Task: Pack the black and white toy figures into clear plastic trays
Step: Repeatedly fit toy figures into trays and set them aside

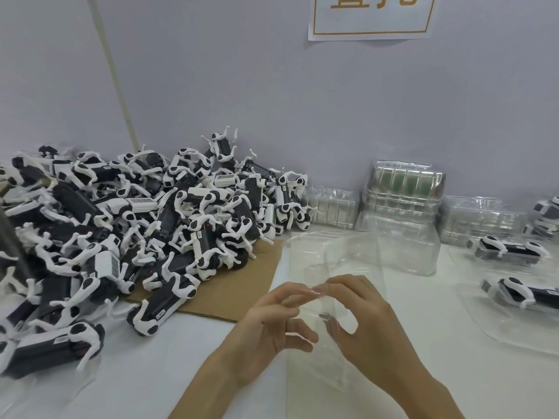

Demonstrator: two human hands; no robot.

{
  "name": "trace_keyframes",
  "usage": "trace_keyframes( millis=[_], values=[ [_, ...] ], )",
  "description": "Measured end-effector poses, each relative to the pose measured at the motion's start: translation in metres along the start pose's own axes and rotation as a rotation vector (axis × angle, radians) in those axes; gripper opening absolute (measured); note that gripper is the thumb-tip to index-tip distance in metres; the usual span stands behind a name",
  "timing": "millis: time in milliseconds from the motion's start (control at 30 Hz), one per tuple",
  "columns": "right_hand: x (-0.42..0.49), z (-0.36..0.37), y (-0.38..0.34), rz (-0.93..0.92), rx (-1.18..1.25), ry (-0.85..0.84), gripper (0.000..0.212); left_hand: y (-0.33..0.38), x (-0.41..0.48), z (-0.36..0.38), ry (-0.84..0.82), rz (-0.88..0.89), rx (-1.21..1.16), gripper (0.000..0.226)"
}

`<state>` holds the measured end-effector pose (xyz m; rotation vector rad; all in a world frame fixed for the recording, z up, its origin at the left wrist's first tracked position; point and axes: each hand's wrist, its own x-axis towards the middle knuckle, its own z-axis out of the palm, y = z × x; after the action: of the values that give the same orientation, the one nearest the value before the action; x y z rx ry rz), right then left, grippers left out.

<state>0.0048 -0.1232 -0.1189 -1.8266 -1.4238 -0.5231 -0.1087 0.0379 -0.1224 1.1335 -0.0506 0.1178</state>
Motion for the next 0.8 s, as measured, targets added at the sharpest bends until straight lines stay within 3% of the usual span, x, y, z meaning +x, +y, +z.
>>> trace_keyframes(
  millis=[233, 367, 500, 600, 700, 800],
  values=[
    [0.001, 0.0, -0.001, -0.072, -0.032, 0.092, 0.051, 0.002, 0.001, 0.002, -0.021, 0.01, 0.006, 0.028],
    [0.0, 0.001, 0.0, -0.049, -0.026, 0.07, 0.062, -0.002, 0.004, 0.002, 0.149, 0.084, 0.056, 0.016],
    [-0.001, 0.001, 0.0, 0.024, 0.033, 0.008, 0.067, -0.003, 0.006, 0.0, 0.183, 0.119, -0.033, 0.014],
    [0.0, -0.004, -0.002, 0.051, 0.074, 0.187, 0.054, -0.003, 0.007, -0.003, 0.229, 0.16, -0.104, 0.02],
    [0.004, -0.008, -0.001, 0.242, 0.147, 0.357, 0.045, -0.004, 0.008, -0.008, 0.281, 0.196, -0.216, 0.019],
    [0.007, -0.009, 0.003, 0.706, 0.489, 0.26, 0.06, -0.005, 0.01, -0.011, 0.281, 0.21, -0.326, 0.012]
  ],
)
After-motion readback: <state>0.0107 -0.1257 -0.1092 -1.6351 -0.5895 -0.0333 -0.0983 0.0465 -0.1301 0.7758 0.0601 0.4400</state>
